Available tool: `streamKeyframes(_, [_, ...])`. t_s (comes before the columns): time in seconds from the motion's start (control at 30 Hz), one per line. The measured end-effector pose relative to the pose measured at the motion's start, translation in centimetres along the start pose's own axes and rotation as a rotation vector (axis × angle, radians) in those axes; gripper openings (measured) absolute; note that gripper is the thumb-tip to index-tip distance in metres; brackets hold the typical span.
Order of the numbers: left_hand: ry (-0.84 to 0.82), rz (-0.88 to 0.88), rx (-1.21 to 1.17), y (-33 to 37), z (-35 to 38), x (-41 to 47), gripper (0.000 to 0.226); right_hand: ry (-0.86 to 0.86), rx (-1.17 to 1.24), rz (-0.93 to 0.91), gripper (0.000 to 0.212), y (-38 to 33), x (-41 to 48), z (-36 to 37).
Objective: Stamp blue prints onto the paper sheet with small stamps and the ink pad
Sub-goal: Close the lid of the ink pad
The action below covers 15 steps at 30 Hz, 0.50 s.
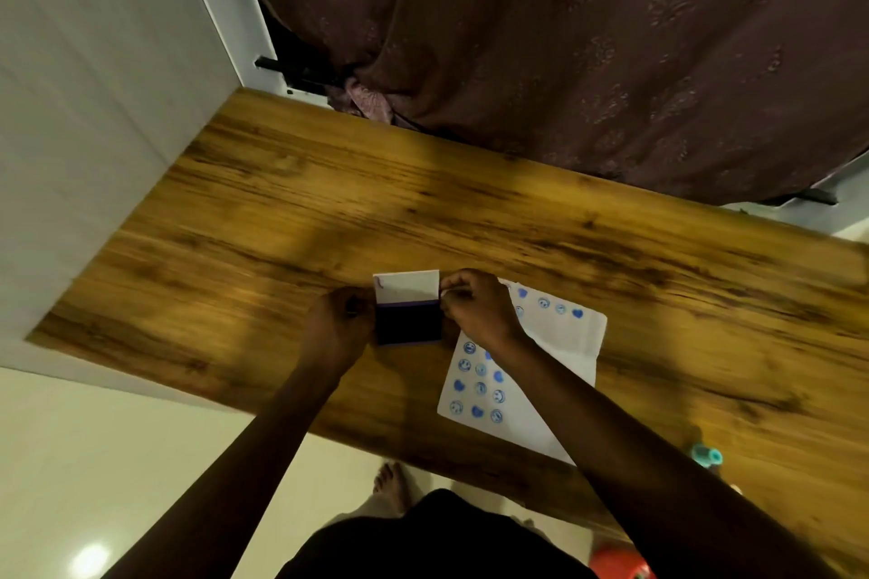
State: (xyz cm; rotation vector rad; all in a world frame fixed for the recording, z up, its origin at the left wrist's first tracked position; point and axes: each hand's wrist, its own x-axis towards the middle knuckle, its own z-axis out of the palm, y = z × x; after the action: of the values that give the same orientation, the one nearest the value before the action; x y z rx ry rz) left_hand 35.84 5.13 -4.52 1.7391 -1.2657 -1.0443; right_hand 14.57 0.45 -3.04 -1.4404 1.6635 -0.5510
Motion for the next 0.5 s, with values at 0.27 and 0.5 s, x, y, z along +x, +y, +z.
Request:
streamKeyframes(0.27, [0.1,-0.061,-0.118,-0.3,0.3,-1.5,0.022,0.013,0.063,0.016,0.045,0.8,-1.3,0.1])
streamKeyframes(0.5, [0.051,-0.036,-0.088,0.4,0.1,-1.9,0.026,-0.005,0.017,-0.022,0.021,1.1,-2.6,-0.1])
